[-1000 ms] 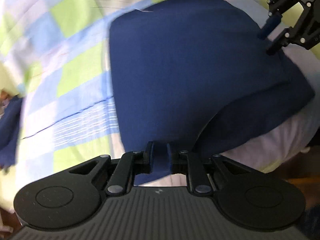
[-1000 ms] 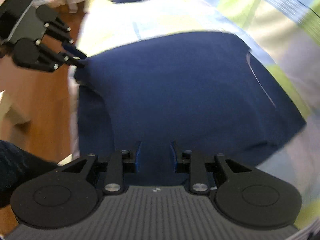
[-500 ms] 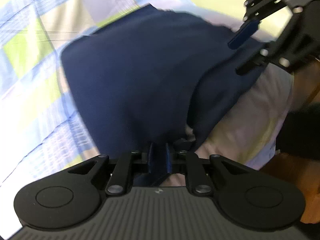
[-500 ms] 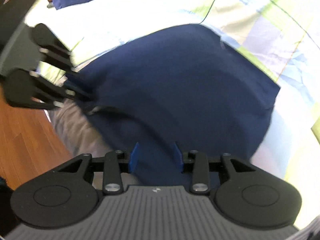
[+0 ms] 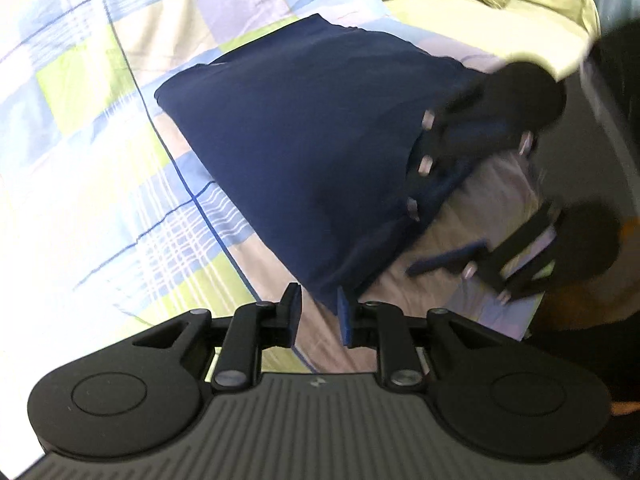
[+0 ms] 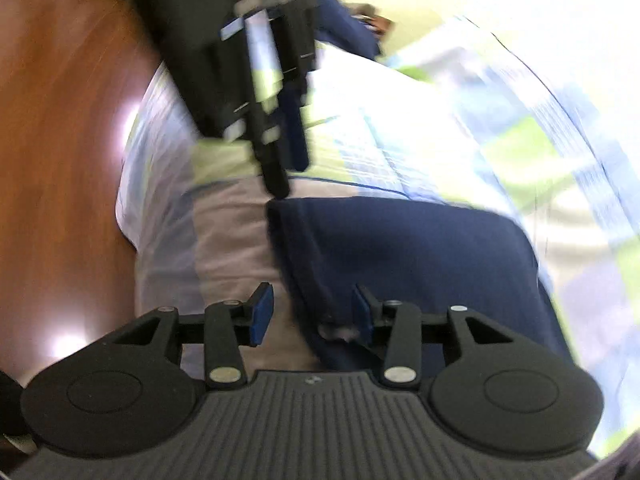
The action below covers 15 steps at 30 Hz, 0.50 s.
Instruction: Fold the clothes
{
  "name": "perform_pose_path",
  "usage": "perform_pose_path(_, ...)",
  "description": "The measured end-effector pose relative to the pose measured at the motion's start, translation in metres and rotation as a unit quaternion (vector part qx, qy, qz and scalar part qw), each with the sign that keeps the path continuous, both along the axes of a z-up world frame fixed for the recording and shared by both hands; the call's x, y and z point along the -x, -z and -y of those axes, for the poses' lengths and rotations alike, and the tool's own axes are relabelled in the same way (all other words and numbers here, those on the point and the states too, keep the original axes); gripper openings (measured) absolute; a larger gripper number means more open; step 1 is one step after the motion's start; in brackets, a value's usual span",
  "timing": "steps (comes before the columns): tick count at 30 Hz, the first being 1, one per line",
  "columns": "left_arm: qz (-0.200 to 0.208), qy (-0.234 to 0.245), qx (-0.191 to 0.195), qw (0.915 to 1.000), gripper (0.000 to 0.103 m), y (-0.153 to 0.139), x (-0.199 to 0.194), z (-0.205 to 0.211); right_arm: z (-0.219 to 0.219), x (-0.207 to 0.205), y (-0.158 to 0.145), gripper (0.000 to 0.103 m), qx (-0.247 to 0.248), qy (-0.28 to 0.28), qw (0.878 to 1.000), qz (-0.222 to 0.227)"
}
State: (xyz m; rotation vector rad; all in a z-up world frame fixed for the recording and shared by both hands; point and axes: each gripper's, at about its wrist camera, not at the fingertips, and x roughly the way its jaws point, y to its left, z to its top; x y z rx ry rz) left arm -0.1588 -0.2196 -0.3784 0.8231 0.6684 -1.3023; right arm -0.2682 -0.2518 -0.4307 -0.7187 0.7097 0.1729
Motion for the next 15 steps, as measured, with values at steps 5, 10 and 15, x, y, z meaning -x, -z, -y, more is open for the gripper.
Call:
perform_pose_path(5, 0.01, 0.039, 0.007, 0.9992, 0.039, -0.011, 0.004, -0.021, 0.012, -0.008, -0.019, 0.005, -0.047, 0.026, 0.998, 0.012)
perform_pose_path(10, 0.133, 0.122, 0.011, 0.9835, 0.041, 0.002, 0.013, -0.023, 0.031, -0.012, -0.049, 0.005, -0.097, 0.043, 0.994, 0.018)
perform_pose_path(15, 0.245, 0.224, 0.037, 0.9425, 0.041, 0.024, 0.013, -0.015, 0.04, -0.009, -0.063, 0.004, -0.123, 0.054, 0.991, 0.023)
